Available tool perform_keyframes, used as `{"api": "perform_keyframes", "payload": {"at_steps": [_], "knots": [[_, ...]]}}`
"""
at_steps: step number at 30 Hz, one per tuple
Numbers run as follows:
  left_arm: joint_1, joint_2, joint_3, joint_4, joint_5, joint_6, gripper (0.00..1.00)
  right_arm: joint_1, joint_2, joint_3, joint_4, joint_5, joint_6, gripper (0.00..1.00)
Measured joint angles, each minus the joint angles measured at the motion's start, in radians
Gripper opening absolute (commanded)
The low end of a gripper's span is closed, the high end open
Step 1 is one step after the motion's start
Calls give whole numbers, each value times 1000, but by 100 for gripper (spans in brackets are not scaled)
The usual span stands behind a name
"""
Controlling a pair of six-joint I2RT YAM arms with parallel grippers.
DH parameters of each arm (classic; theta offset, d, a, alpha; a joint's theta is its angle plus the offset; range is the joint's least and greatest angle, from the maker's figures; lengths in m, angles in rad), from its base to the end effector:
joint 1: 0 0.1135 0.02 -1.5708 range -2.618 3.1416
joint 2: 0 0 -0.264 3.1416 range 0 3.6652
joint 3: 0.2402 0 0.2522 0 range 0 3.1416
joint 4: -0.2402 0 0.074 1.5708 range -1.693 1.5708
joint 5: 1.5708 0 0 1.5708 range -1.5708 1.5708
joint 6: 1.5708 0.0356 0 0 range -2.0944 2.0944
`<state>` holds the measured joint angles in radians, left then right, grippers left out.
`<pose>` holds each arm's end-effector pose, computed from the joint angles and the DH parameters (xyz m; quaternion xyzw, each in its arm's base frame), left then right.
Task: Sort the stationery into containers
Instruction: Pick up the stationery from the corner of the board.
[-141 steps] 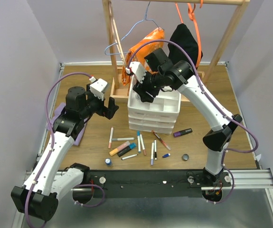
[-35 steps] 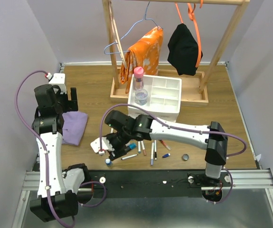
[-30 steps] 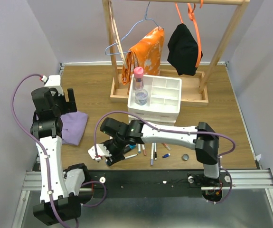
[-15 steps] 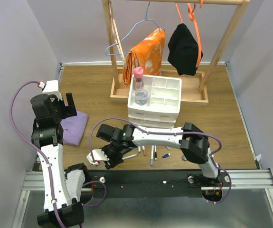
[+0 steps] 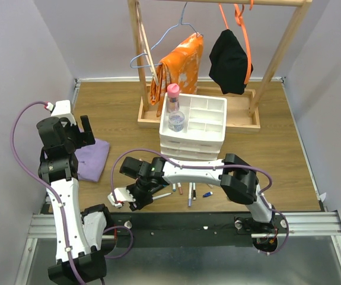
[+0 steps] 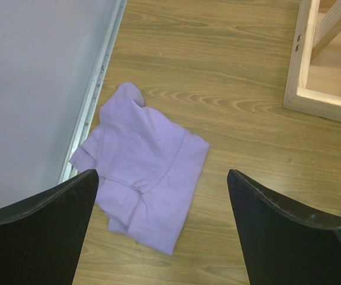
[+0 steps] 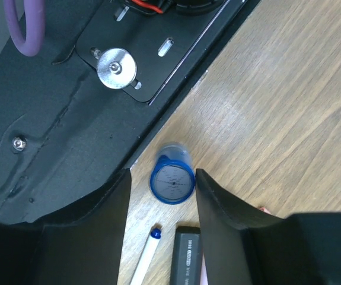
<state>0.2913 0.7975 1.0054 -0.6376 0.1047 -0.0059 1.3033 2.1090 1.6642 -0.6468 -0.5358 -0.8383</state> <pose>0.1566 0.0431 0.3661 -0.0965 0.8354 0.0331 0.5401 0.1015 0.4393 0.1961 -0.8522 0.3940 0.3030 0.1634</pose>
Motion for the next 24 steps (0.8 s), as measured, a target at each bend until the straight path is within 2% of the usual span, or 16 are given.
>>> {"api": "perform_keyframes", "payload": {"at_steps": [15, 20, 24], "knots": [[29, 5, -8, 0, 28, -22, 99, -1, 7, 0, 47, 4, 34, 45], [31, 5, -11, 0, 34, -22, 99, -1, 16, 0, 55, 7, 48, 36], [32, 5, -15, 0, 40, -23, 99, -1, 16, 0, 58, 15, 57, 25]]}}
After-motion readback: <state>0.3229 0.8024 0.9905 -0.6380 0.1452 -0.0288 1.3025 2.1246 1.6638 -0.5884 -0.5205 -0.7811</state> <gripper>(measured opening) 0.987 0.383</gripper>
